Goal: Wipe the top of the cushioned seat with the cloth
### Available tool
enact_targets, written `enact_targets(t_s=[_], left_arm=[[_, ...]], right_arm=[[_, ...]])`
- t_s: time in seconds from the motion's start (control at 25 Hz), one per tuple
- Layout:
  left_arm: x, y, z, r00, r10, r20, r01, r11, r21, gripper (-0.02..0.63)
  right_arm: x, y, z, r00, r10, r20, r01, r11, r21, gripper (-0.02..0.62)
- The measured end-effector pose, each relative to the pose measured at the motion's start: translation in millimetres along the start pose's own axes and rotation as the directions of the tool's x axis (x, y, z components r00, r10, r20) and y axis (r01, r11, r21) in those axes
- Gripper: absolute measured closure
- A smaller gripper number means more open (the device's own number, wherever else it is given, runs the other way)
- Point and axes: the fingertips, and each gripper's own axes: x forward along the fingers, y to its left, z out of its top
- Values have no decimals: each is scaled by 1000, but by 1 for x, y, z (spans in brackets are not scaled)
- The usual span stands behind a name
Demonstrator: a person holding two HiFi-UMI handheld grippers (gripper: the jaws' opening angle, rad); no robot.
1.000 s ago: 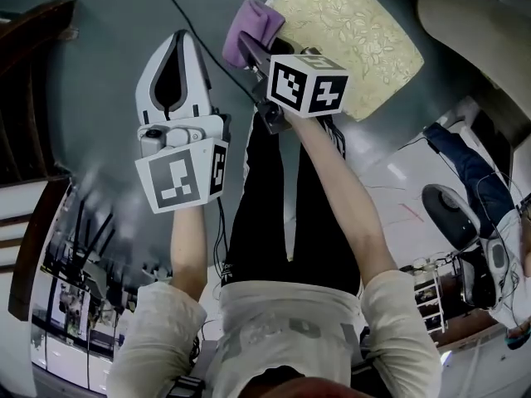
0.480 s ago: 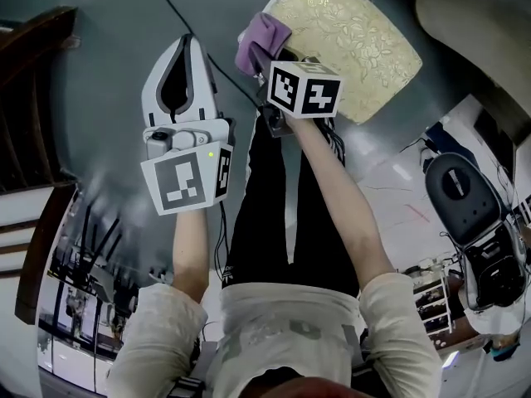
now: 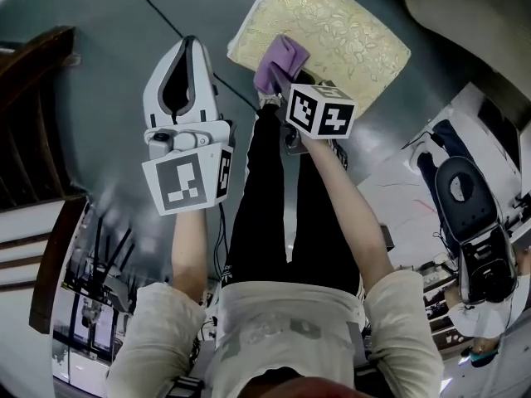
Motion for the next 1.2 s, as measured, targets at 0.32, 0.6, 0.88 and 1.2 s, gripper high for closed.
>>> enact_targets(t_s=[0.32, 0.6, 0.88, 1.2], left_arm=[[13, -34, 12, 998, -65, 10, 64, 997, 44, 600], [15, -62, 22, 993, -120, 14, 119, 990, 76, 600], [21, -82, 28, 990, -140, 12, 137, 983, 121, 600], [20, -88, 24, 991, -135, 3, 133, 985, 107, 600]], right_arm=[[-57, -72, -25, 995, -102, -14, 102, 991, 81, 497], [-103, -119, -47, 984, -173, -28, 175, 975, 133, 497], [-132, -152, -54, 974, -224, -45, 228, 965, 132, 496], [-148, -170, -63, 961, -272, -57, 278, 950, 142, 496]])
